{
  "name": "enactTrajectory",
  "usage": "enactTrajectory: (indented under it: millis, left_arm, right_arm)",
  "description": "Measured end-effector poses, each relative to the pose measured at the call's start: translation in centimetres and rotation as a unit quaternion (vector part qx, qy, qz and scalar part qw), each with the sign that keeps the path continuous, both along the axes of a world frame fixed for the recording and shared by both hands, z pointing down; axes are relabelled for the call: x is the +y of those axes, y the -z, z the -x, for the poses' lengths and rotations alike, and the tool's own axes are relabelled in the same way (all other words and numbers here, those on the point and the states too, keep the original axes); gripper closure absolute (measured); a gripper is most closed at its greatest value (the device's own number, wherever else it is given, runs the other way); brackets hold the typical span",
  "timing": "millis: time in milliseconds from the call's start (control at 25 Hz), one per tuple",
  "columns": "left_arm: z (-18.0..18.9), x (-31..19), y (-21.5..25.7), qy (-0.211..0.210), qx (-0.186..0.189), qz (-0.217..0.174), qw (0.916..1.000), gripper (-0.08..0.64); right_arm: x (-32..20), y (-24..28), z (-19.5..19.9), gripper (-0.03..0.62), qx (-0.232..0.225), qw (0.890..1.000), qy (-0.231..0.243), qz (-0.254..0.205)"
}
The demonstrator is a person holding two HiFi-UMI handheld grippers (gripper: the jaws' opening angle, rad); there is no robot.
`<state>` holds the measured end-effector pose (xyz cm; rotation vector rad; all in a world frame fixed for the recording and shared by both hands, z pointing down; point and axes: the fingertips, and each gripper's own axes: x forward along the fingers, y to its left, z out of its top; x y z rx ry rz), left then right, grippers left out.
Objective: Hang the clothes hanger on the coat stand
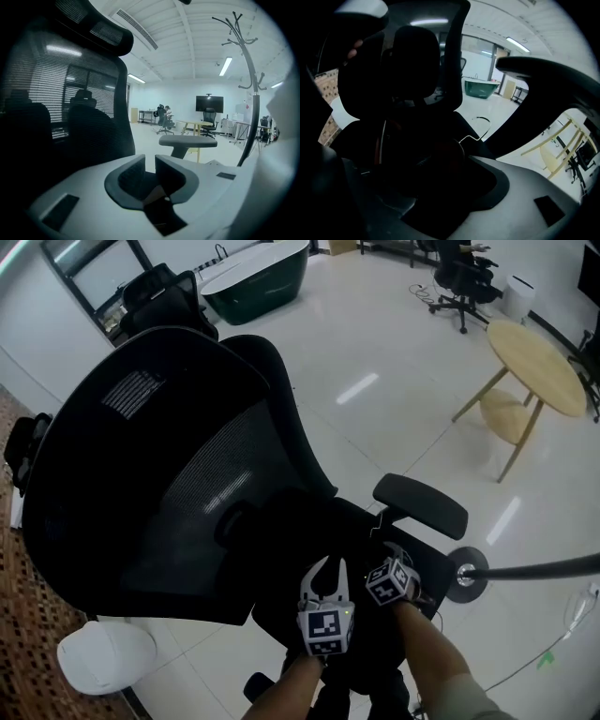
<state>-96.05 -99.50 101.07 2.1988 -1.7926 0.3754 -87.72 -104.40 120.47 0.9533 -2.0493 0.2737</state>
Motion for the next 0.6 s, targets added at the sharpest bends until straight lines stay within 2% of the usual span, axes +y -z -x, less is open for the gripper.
enactTrajectory:
  millis: [120,280,400,600]
  left_arm:
    - [0.2,-0.8,-0.5,0.003,-0.001,0.005,1.0,0.488]
    - [-0.5,-1.7,-2.4,-0.003,-0.005,0.015,0.9999,0.488]
    - [-1.0,-1.8,-3.9,-0.006,-0.003,0.028,0.9996,0.488]
    - [-0.9,-1.3,-4.4,-0.004,-0.004,0.037,0.9993,0.488]
  right_arm:
    - [-0.7,-1.3,0.2,0.368,0.016,1.0,0.01,0.018]
    - [-1.0,-2.2,0.2,0.37,-0.002,1.0,0.018,0.014]
    - [-1.1,-2.6,0.4,0.401,-0.009,1.0,0.025,0.005]
    - [-1.1,-2.2,0.2,0.413,-0.024,1.0,0.001,0.009]
